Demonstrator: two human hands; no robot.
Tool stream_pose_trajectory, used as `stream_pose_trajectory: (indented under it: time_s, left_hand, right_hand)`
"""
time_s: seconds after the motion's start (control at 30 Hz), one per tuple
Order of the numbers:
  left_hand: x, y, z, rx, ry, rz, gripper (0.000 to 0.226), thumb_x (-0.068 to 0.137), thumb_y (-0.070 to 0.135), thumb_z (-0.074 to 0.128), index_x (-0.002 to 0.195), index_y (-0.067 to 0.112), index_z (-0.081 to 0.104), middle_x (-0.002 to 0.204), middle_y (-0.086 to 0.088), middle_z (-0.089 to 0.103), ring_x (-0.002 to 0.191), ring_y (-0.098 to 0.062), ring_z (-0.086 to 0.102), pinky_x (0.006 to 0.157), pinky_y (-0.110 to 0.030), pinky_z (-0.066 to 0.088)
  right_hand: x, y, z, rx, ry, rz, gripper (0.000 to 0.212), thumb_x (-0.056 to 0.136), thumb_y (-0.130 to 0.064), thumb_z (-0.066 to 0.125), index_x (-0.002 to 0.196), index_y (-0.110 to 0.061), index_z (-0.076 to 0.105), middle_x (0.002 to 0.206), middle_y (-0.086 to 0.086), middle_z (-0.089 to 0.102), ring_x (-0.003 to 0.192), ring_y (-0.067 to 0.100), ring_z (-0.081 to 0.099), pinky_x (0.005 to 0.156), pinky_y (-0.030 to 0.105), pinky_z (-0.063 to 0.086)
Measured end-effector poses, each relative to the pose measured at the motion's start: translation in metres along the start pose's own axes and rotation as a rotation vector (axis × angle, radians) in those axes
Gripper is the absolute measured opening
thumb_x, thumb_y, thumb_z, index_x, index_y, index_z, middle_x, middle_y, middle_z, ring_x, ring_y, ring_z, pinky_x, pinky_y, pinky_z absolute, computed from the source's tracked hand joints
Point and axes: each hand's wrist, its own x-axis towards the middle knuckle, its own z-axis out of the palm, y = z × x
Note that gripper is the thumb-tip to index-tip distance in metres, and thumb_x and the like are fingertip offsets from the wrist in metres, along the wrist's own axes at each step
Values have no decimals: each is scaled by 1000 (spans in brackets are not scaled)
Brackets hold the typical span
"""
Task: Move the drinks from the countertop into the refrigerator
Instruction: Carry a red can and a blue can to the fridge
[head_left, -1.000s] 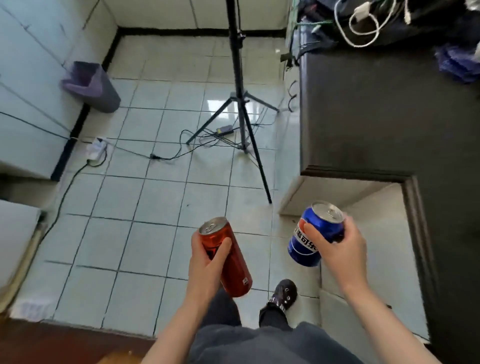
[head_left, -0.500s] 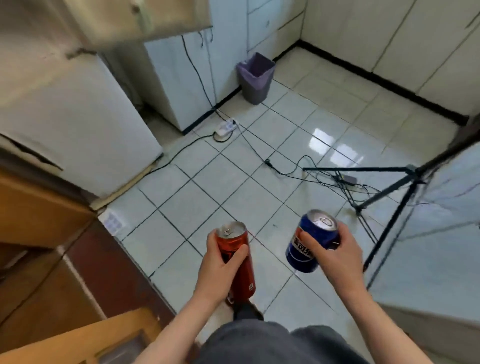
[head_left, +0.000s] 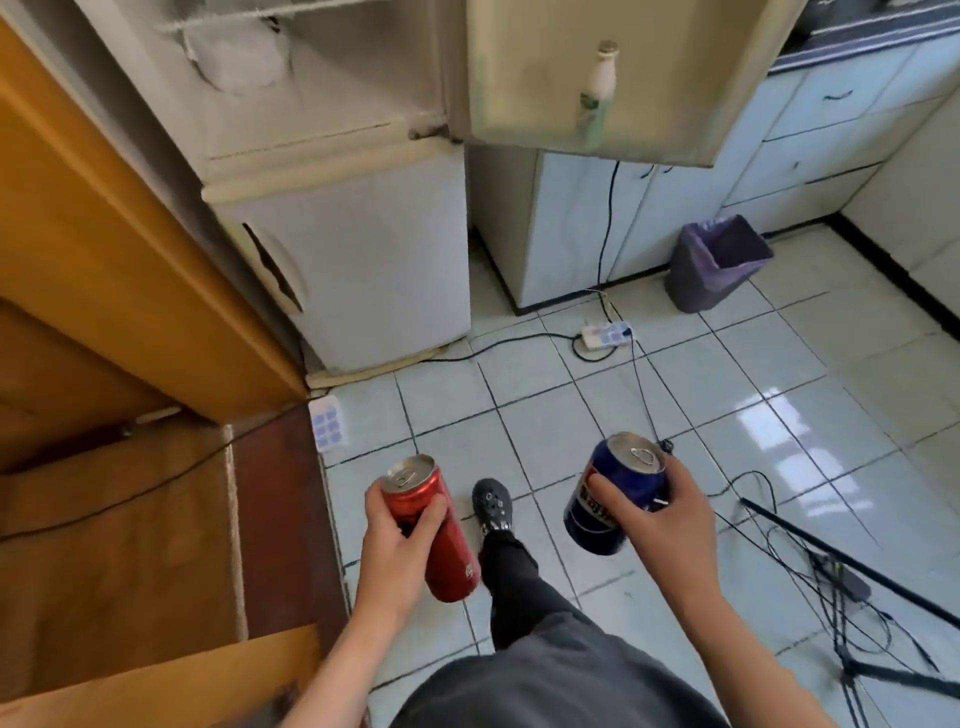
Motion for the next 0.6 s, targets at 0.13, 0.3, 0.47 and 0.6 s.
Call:
stream_pose_trajectory:
  time_s: [0.13, 0.3, 0.47, 0.6]
  left_hand:
    - [80, 50, -9, -57, 103, 46, 45, 88, 20, 63, 121, 32, 36, 105, 17, 54, 92, 7, 53, 75, -13, 38]
    - [173, 115, -30, -115, 216, 128, 35, 87, 23, 63, 108, 42, 43, 105, 17, 56, 89, 11, 57, 76, -15, 40]
    - [242, 158, -41, -215, 326, 157, 52, 73, 43, 62, 118, 46, 36, 109, 21, 52, 94, 10, 56, 78, -13, 40]
    - [283, 166, -58, -233, 417, 147, 45, 77, 38, 64, 115, 44, 40, 108, 18, 55, 90, 15, 58, 71, -9, 45]
  right_hand:
    - [93, -49, 59, 7, -118, -95, 46, 57, -48, 80, 94, -46, 53, 91, -21, 63, 86, -4, 59, 65, 15, 44]
    - [193, -129, 124, 75, -206, -208, 52, 54, -58, 77, 99, -47, 53, 91, -24, 64, 87, -6, 59, 68, 14, 45]
    - [266, -187, 183, 100, -289, -274, 57, 50, -64, 73, 100, -44, 54, 92, -24, 64, 87, -10, 58, 63, 11, 47]
    - [300, -211, 231, 81, -370, -304, 45, 57, -50, 79, 93, -53, 53, 92, -34, 61, 87, -12, 57, 61, 8, 46]
